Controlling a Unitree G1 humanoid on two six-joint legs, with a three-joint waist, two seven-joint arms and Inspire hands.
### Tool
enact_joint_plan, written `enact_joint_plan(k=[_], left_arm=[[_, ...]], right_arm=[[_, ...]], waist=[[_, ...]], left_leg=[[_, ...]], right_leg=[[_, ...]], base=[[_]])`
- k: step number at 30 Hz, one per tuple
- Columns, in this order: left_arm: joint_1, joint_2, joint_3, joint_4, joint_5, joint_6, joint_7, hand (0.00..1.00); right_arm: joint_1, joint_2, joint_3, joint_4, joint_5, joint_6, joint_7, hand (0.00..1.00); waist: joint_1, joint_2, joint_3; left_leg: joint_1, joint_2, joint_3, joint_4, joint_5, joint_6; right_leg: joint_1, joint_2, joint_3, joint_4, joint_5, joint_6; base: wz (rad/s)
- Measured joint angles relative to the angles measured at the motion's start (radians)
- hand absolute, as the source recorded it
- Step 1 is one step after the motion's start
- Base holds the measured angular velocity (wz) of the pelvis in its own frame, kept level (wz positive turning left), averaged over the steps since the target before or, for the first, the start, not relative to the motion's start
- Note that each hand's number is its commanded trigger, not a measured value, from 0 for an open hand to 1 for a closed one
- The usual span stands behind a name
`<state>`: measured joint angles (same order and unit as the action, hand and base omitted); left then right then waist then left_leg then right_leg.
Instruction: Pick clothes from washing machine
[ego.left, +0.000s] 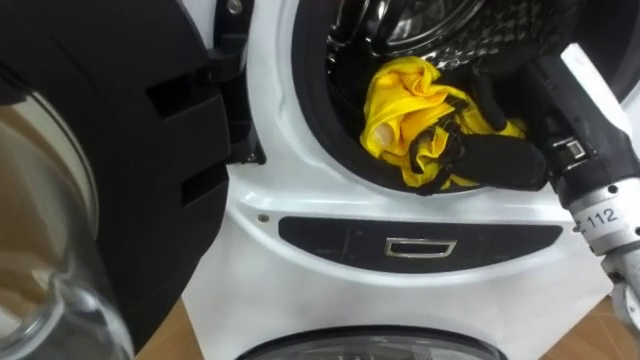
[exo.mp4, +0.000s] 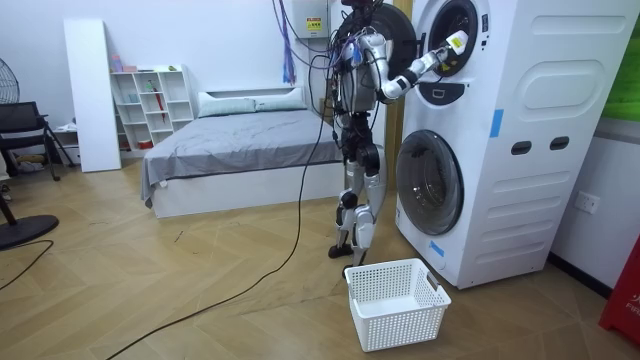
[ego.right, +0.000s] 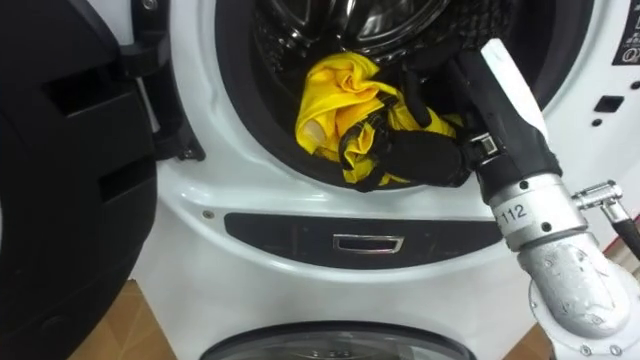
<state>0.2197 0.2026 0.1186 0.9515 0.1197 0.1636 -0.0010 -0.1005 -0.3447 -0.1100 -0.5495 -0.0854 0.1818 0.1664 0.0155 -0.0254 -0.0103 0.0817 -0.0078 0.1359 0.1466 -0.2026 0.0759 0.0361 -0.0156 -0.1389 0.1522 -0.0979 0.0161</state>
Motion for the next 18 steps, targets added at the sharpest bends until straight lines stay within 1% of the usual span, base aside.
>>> enact_joint_plan(k=[3,7,9,10,13,14,16,17,18], left_arm=[[0.019,-0.002,0.000,-0.011,0.002,-0.003,-0.002,0.00],[0.020,-0.008,0.000,-0.012,0.003,-0.016,-0.003,0.00],[0.020,-0.008,0.000,-0.012,0.005,-0.021,-0.003,0.00],[0.020,-0.008,0.000,-0.012,0.008,-0.021,-0.003,0.00],[0.019,-0.008,0.008,-0.031,0.051,-0.022,-0.008,0.00],[0.025,-0.008,0.022,-0.032,0.053,-0.022,-0.011,0.00],[0.027,-0.007,0.043,-0.032,0.050,-0.023,-0.010,0.00],[0.029,-0.008,0.057,-0.032,0.050,-0.023,-0.011,0.00],[0.035,-0.010,0.072,-0.031,0.051,-0.024,-0.011,0.00]], right_arm=[[0.029,0.000,-0.010,-0.010,0.010,-0.028,0.000,1.00],[0.047,0.000,-0.026,-0.010,0.058,-0.049,0.000,1.00],[0.048,0.000,-0.028,-0.011,0.082,-0.052,0.000,1.00],[0.048,0.000,-0.028,-0.012,0.085,-0.052,0.000,1.00],[0.058,-0.002,-0.039,-0.026,0.112,-0.052,0.001,1.00],[0.072,-0.002,-0.047,-0.040,0.126,-0.052,0.001,1.00],[0.094,-0.003,-0.065,-0.061,0.177,-0.052,0.001,1.00],[0.102,-0.003,-0.072,-0.068,0.213,-0.054,0.002,1.00],[0.117,-0.003,-0.080,-0.080,0.235,-0.056,0.002,1.00]], waist=[[-0.009,0.002,0.0010],[-0.009,0.001,0.0012],[-0.010,0.000,0.0010],[-0.010,-0.004,-0.0006],[-0.013,-0.006,-0.0007],[-0.014,-0.006,-0.0010],[-0.027,-0.007,-0.0007],[-0.046,-0.006,-0.0002],[-0.049,-0.006,-0.0001]], left_leg=[[0.000,0.000,0.004,0.000,-0.002,0.002],[0.002,0.000,0.013,-0.001,-0.002,0.002],[0.003,0.000,0.022,-0.003,-0.002,0.002],[0.003,0.000,0.024,-0.003,-0.003,0.002],[0.000,0.000,0.029,-0.005,-0.003,0.002],[0.000,0.001,0.029,-0.005,-0.003,0.001],[0.002,0.002,0.029,-0.011,-0.005,0.001],[0.002,0.003,0.030,-0.013,-0.005,0.001],[0.004,0.006,0.038,-0.015,-0.005,0.000]], right_leg=[[0.000,0.000,0.001,0.001,0.000,0.000],[-0.001,0.000,0.007,0.001,0.000,0.000],[-0.004,0.001,0.025,0.001,0.000,0.000],[-0.005,0.001,0.028,0.001,0.000,0.001],[-0.018,0.002,0.033,0.002,-0.001,0.001],[-0.018,0.003,0.034,0.002,-0.001,0.001],[-0.018,0.006,0.056,0.001,-0.001,0.001],[-0.019,0.007,0.070,0.001,0.000,0.001],[-0.019,0.011,0.097,0.001,0.000,0.001]], base=[[0.02],[-0.04],[-0.10],[-0.07],[-0.05],[0.00],[0.09],[0.10],[0.06]])
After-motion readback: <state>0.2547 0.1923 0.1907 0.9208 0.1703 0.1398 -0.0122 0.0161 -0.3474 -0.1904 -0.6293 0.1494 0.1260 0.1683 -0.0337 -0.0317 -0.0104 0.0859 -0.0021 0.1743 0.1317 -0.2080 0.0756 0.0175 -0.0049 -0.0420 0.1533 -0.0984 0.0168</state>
